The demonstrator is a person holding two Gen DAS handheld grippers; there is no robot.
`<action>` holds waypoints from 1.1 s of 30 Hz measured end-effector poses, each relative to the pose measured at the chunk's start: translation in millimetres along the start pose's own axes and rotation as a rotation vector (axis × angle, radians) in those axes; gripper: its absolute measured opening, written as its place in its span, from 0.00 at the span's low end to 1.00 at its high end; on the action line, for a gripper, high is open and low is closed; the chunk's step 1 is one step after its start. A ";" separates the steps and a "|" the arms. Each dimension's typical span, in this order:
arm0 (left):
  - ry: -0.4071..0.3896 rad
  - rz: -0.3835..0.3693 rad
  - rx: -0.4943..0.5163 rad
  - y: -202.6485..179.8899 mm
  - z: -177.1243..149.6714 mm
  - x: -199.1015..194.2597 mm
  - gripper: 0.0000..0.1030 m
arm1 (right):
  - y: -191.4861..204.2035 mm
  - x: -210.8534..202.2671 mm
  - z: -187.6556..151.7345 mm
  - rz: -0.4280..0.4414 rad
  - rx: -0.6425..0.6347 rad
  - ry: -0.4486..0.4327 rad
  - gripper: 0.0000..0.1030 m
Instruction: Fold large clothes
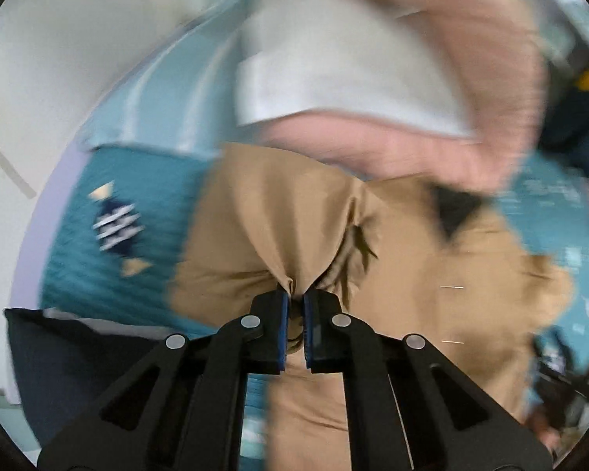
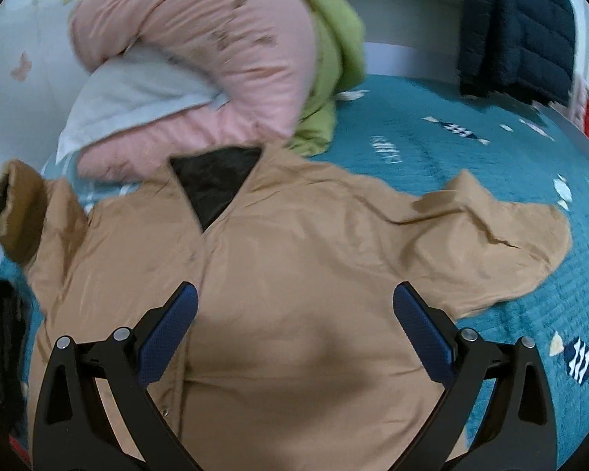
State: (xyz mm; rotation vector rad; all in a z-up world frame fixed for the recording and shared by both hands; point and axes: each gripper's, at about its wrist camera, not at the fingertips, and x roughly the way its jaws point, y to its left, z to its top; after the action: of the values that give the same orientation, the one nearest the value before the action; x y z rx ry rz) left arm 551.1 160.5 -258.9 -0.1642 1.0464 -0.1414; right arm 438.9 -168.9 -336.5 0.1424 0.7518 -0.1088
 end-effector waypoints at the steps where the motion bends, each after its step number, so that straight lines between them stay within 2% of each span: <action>1: -0.014 -0.044 0.014 -19.1 1.9 -10.9 0.05 | -6.7 -1.9 1.7 -0.001 0.018 -0.006 0.93; 5: -0.042 -0.250 0.064 -103.7 10.8 -38.1 0.05 | -45.2 -11.0 9.3 -0.028 0.107 -0.032 0.93; 8: -0.010 -0.331 0.108 -156.1 12.7 -30.1 0.05 | -79.7 -18.2 12.8 -0.069 0.168 -0.050 0.93; 9: 0.008 -0.347 0.130 -180.4 10.0 -21.5 0.05 | -94.2 -20.9 14.8 -0.085 0.199 -0.060 0.93; 11: 0.053 -0.377 0.126 -204.6 6.9 0.3 0.05 | -119.0 -25.3 17.3 -0.120 0.248 -0.076 0.93; 14: 0.110 -0.352 0.131 -236.4 -1.8 49.0 0.05 | -164.9 -31.2 17.4 -0.166 0.354 -0.094 0.93; 15: 0.150 -0.365 0.102 -245.5 -6.7 70.3 0.05 | -180.8 -32.5 16.4 -0.184 0.389 -0.096 0.93; 21: 0.258 -0.309 0.060 -260.7 -27.2 157.5 0.06 | -256.6 -33.7 3.4 -0.250 0.550 -0.103 0.93; 23: 0.292 -0.293 0.045 -260.8 -36.6 172.3 0.09 | -282.1 -31.4 -5.2 -0.256 0.611 -0.101 0.93; 25: 0.314 -0.282 0.042 -265.8 -43.6 184.7 0.20 | -310.3 -27.0 -17.3 -0.267 0.706 -0.086 0.93; 26: 0.324 -0.281 0.042 -265.7 -46.5 188.1 0.36 | -321.7 -26.4 -23.6 -0.257 0.754 -0.085 0.93; 27: 0.332 -0.280 0.040 -265.6 -49.5 190.7 0.66 | -334.1 -23.9 -31.4 -0.238 0.816 -0.086 0.93; 28: 0.326 -0.287 0.041 -266.1 -53.5 191.0 0.75 | -346.7 -20.5 -40.2 -0.211 0.879 -0.083 0.93; 30: 0.308 -0.295 0.063 -267.2 -59.2 188.5 0.77 | -364.5 -10.0 -51.9 -0.147 0.974 -0.072 0.93; 31: 0.310 -0.304 0.088 -271.0 -60.8 187.5 0.77 | -371.1 -3.8 -57.4 -0.084 1.016 -0.087 0.93; 33: 0.295 -0.327 0.103 -273.6 -62.8 181.8 0.77 | -376.5 3.0 -60.1 -0.010 1.039 -0.108 0.93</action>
State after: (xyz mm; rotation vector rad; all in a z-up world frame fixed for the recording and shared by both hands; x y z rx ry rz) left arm 575.9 -146.8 -388.6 -0.2254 1.2974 -0.5276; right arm 344.4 -529.7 -415.7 1.1104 0.5254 -0.5086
